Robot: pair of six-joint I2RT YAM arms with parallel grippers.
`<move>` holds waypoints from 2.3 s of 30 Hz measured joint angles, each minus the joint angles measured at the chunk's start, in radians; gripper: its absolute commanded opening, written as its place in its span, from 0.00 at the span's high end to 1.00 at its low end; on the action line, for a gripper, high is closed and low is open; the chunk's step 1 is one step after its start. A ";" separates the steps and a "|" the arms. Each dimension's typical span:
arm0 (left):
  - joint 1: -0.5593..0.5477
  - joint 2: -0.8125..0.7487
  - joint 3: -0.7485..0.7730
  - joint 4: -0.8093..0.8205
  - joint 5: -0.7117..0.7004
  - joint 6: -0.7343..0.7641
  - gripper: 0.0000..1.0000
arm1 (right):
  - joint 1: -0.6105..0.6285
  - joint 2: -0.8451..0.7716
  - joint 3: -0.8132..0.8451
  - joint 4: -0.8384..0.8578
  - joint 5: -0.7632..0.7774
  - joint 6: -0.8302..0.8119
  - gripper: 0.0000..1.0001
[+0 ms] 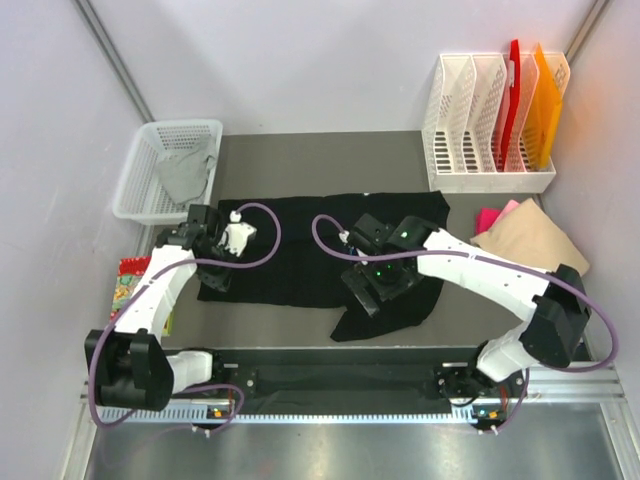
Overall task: Fold and stack the t-shirts
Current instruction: Grap the side of the flattened tshirt closest away from the robot with both arms
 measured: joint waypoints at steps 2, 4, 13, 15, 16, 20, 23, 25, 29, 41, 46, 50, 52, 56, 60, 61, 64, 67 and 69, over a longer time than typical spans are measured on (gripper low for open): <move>0.000 -0.006 -0.023 0.014 -0.014 0.001 0.87 | 0.011 -0.001 -0.004 0.007 -0.008 0.000 0.00; 0.000 -0.019 -0.068 0.036 -0.038 0.006 0.87 | 0.023 -0.003 -0.028 0.018 -0.019 0.001 0.00; 0.004 -0.011 -0.182 0.113 -0.109 0.021 0.88 | 0.027 -0.036 -0.179 0.007 -0.050 0.044 0.00; 0.008 0.021 -0.181 0.147 -0.112 0.021 0.88 | 0.029 -0.036 -0.203 0.015 -0.057 0.048 0.00; 0.011 0.036 -0.180 0.159 -0.114 0.021 0.88 | 0.029 -0.036 -0.215 0.018 -0.062 0.049 0.00; 0.037 0.126 -0.149 0.190 -0.113 0.016 0.88 | 0.029 -0.031 -0.240 0.025 -0.063 0.052 0.00; 0.053 0.187 -0.107 0.218 -0.113 0.008 0.87 | 0.029 -0.012 -0.240 0.038 -0.061 0.052 0.05; 0.061 0.221 -0.087 0.244 -0.113 0.002 0.87 | 0.029 0.006 -0.242 0.055 -0.059 0.051 0.07; 0.088 0.275 -0.079 0.273 -0.112 -0.012 0.81 | 0.024 0.047 -0.254 0.089 -0.058 0.051 0.08; 0.137 0.332 -0.059 0.286 -0.109 -0.053 0.67 | -0.076 0.121 -0.272 0.201 -0.070 0.035 0.11; 0.138 0.332 -0.059 0.288 -0.113 -0.056 0.59 | -0.100 0.158 -0.305 0.251 -0.088 0.027 0.13; 0.139 0.332 -0.059 0.292 -0.120 -0.063 0.57 | -0.109 0.174 -0.320 0.276 -0.101 0.024 0.13; 0.141 0.332 -0.059 0.293 -0.121 -0.066 0.58 | -0.111 0.174 -0.320 0.278 -0.105 0.024 0.13; 0.147 0.332 -0.059 0.292 -0.124 -0.080 0.55 | -0.117 0.167 -0.328 0.286 -0.110 0.026 0.13; 0.158 0.332 -0.059 0.293 -0.126 -0.086 0.47 | -0.123 0.150 -0.342 0.299 -0.116 0.028 0.13; 0.160 0.332 -0.058 0.293 -0.127 -0.089 0.47 | -0.125 0.146 -0.344 0.301 -0.119 0.029 0.13; 0.165 0.337 -0.055 0.291 -0.129 -0.093 0.47 | -0.129 0.143 -0.345 0.302 -0.123 0.029 0.13; 0.173 0.345 -0.047 0.283 -0.128 -0.093 0.47 | -0.130 0.133 -0.352 0.305 -0.126 0.029 0.13; 0.181 0.346 -0.044 0.280 -0.125 -0.100 0.46 | -0.132 0.126 -0.359 0.307 -0.133 0.029 0.13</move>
